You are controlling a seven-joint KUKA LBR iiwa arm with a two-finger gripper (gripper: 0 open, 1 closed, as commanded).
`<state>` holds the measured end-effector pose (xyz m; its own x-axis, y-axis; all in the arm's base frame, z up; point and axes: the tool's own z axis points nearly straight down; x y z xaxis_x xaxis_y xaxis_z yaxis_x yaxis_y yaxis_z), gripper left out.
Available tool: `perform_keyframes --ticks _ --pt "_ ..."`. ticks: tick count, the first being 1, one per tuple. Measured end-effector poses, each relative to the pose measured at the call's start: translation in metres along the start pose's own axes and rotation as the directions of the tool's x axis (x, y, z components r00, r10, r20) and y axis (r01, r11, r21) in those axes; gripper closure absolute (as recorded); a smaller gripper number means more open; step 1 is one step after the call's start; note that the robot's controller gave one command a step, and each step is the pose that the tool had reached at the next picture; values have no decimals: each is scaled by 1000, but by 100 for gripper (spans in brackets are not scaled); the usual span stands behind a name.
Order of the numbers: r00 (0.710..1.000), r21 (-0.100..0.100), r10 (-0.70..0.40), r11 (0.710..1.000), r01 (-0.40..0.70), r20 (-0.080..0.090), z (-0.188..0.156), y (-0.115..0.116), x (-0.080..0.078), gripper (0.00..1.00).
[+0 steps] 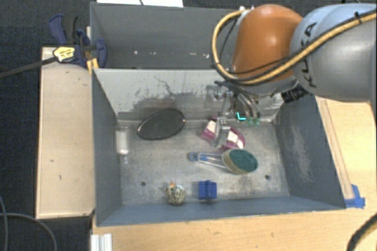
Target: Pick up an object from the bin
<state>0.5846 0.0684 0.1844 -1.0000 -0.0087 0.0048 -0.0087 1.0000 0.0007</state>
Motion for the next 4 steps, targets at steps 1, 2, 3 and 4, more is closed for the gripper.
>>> perform_keyframes --ticks 1,2,3,4 --pt "912 2 -410 912 410 3 115 -6 30 0" --pt "914 2 -406 914 406 5 114 -6 29 100" --pt "906 6 -422 906 422 15 24 -9 13 100" --pt "907 3 -421 907 421 7 29 -9 15 0"
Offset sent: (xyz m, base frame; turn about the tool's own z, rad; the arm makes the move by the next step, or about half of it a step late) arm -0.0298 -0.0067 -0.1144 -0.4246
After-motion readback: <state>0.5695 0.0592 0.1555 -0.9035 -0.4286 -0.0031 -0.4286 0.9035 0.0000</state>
